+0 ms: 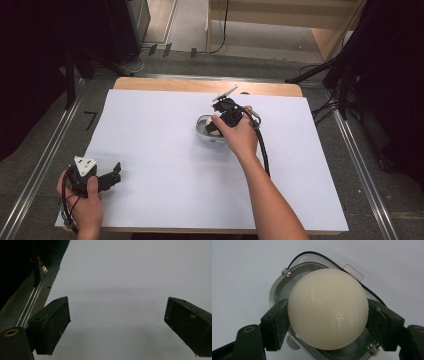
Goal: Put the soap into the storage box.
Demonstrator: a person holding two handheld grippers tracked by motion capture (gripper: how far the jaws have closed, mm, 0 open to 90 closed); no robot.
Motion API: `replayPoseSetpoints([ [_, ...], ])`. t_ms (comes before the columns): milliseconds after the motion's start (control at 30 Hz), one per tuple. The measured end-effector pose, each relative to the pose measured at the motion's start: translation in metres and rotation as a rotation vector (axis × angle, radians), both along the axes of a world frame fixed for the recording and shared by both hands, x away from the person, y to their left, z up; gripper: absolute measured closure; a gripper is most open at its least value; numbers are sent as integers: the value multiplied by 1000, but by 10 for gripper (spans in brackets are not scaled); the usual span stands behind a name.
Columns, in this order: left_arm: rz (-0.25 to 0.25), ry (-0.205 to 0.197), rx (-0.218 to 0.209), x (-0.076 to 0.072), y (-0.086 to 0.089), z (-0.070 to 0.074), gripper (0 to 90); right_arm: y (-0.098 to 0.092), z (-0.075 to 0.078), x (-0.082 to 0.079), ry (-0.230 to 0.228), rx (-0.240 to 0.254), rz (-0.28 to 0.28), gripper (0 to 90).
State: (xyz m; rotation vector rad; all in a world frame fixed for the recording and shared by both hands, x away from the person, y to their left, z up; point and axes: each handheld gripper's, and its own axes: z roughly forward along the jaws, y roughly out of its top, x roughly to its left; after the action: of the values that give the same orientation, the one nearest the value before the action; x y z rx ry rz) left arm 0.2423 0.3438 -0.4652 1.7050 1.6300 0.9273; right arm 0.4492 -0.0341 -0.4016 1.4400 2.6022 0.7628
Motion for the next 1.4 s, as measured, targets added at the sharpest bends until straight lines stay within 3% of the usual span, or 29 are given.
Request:
replayPoseSetpoints([
  [167,-1,-1,-4,0,0,0,71,-1,-3,0,9,-15,-3,250],
  [333,0,-1,-5,0,0,0,71,-5,0,-2,-5,42,-13,235],
  [433,0,0,-4,0,0,0,71,-5,2,-4,-4,24,-6,204],
  [700,0,1,-3,0,0,0,71,-12,7,-13,-27,34,-16,164],
  [1400,-3,1,6,0,-1,0,71,-59,9,-51,-83,71,-18,130],
])
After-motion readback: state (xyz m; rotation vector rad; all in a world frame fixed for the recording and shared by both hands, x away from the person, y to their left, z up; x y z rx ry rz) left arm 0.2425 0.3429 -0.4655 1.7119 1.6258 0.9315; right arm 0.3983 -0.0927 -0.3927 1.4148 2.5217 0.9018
